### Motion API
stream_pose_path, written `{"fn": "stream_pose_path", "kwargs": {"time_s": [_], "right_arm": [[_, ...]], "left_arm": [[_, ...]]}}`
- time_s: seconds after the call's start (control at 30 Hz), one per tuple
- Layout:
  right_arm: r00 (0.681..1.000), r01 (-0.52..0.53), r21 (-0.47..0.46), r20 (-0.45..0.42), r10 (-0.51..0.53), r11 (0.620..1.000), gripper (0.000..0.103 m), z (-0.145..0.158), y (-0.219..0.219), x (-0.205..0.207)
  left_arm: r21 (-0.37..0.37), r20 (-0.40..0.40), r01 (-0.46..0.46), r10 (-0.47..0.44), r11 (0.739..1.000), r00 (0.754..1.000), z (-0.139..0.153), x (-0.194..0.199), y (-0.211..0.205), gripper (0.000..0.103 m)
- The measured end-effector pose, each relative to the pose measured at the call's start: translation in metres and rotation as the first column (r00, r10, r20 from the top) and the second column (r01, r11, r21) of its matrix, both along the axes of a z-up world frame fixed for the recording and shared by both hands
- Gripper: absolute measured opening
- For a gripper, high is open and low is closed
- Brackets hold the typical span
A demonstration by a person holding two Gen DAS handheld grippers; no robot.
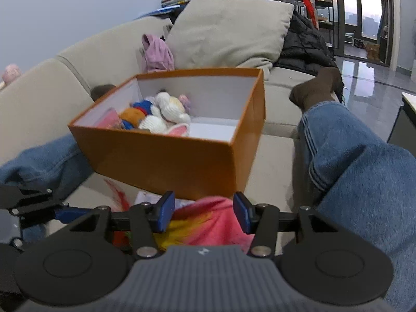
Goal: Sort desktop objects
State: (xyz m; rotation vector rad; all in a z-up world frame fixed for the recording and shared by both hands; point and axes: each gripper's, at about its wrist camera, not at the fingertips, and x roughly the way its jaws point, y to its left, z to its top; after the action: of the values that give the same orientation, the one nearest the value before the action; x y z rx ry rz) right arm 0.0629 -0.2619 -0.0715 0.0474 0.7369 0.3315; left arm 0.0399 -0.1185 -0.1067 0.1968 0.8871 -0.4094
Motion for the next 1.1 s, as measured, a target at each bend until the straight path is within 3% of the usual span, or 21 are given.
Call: {"fn": "stream_pose_path", "kwargs": {"time_s": [0.17, 0.23, 0.27, 0.33, 0.37, 0.43, 0.77, 0.87, 0.97, 1.1], "right_arm": [[1.0, 0.004, -0.012, -0.011, -0.004, 1.0, 0.057, -0.005, 0.0, -0.001], [1.0, 0.007, -0.019, -0.014, -0.007, 1.0, 0.057, -0.006, 0.0, 0.0], [1.0, 0.007, -0.02, -0.014, -0.007, 1.0, 0.057, -0.006, 0.0, 0.0], [1.0, 0.008, -0.023, -0.017, -0.009, 1.0, 0.057, -0.006, 0.001, 0.0], [1.0, 0.009, -0.026, -0.018, -0.009, 1.0, 0.057, -0.006, 0.001, 0.001], [1.0, 0.008, -0.032, -0.018, -0.009, 0.999, 0.057, -0.006, 0.002, 0.001], [1.0, -0.023, -0.043, 0.011, 0.023, 0.999, 0.056, 0.005, 0.003, -0.001], [0.994, -0.104, -0.082, 0.02, 0.106, 0.991, 0.056, 0.008, 0.014, -0.002], [0.977, -0.208, -0.135, 0.013, 0.212, 0.969, 0.048, 0.007, 0.033, -0.004], [0.932, -0.353, -0.245, -0.006, 0.363, 0.903, 0.048, -0.004, 0.068, -0.006]], "left_arm": [[-0.004, -0.015, -0.024, 0.024, 1.0, 1.0, -0.011, 0.004, -0.003, 0.066], [-0.01, -0.033, -0.035, 0.035, 0.999, 0.999, -0.013, 0.005, -0.001, 0.054], [-0.021, -0.045, -0.041, 0.04, 0.999, 0.998, -0.014, 0.007, 0.0, 0.038], [-0.054, -0.077, -0.057, 0.052, 0.997, 0.996, -0.015, 0.01, 0.005, 0.027], [-0.068, -0.087, -0.066, 0.06, 0.996, 0.994, -0.016, 0.011, 0.008, 0.016], [-0.09, -0.094, -0.079, 0.071, 0.993, 0.993, -0.014, 0.011, 0.013, 0.01], [-0.207, -0.091, -0.202, 0.187, 0.957, 0.978, 0.015, 0.008, 0.065, 0.007], [-0.2, -0.062, -0.247, 0.24, 0.948, 0.969, 0.027, 0.005, 0.083, 0.007], [-0.196, -0.061, -0.301, 0.295, 0.933, 0.954, 0.031, 0.003, 0.1, 0.007], [-0.171, -0.063, -0.359, 0.353, 0.918, 0.933, 0.031, 0.006, 0.115, 0.007]]}}
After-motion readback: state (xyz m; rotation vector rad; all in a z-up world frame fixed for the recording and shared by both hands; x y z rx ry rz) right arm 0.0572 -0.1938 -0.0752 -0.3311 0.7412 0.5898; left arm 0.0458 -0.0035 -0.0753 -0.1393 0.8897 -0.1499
